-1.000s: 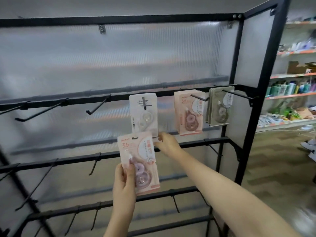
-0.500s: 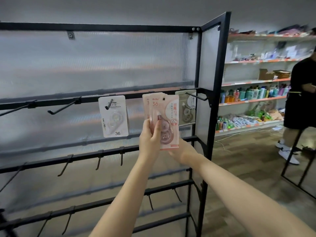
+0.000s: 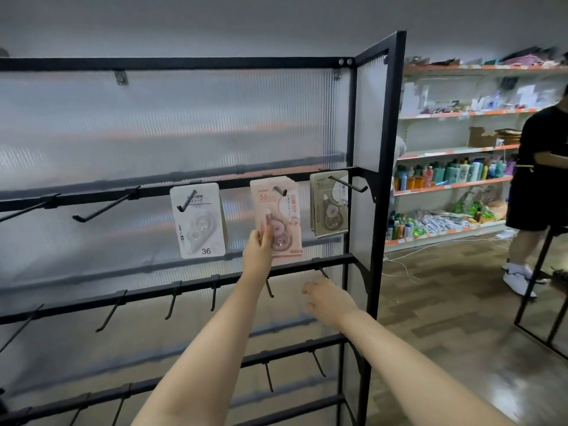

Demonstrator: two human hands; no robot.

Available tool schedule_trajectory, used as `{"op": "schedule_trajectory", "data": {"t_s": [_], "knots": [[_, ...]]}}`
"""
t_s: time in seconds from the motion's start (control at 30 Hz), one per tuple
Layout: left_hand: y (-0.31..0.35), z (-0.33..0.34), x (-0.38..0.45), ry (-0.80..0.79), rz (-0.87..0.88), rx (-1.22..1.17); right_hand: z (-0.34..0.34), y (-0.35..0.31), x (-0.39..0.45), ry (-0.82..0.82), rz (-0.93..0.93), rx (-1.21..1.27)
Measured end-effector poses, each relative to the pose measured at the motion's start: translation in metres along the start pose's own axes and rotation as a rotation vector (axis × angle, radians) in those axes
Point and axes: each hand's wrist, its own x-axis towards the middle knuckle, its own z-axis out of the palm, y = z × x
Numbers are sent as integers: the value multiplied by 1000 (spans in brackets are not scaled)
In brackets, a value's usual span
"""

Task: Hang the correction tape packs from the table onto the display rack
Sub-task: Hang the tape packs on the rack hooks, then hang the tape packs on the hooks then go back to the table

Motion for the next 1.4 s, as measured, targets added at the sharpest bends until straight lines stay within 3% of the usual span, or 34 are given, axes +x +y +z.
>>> {"op": "schedule_trajectory", "data": {"t_s": [0.13, 0.33, 0.47, 0.63, 0.83, 1.0, 1.23, 1.4], "knots": [[-8, -8, -1, -5, 20, 261, 3, -7, -3, 29, 7, 24], [-34, -69, -21, -94, 89, 996, -7, -64, 0, 81, -13, 102], [-32, -160, -55, -137, 144, 1427, -7, -155, 10, 42, -139, 63], [-28, -330, -132, -85, -133, 1694, 31, -330, 4, -37, -353, -62], [-27, -551, -295, 77, -604, 1723, 98, -580, -64, -94, -771, -112], [-22, -695, -438, 245, -932, 1645, 144, -769, -161, -155, -1060, -66], [-30, -816, -600, 470, -1319, 1475, 211, -940, -287, -288, -1383, -114], [-42, -894, -679, 593, -1441, 1359, 245, -1047, -336, -345, -1551, -135]]}}
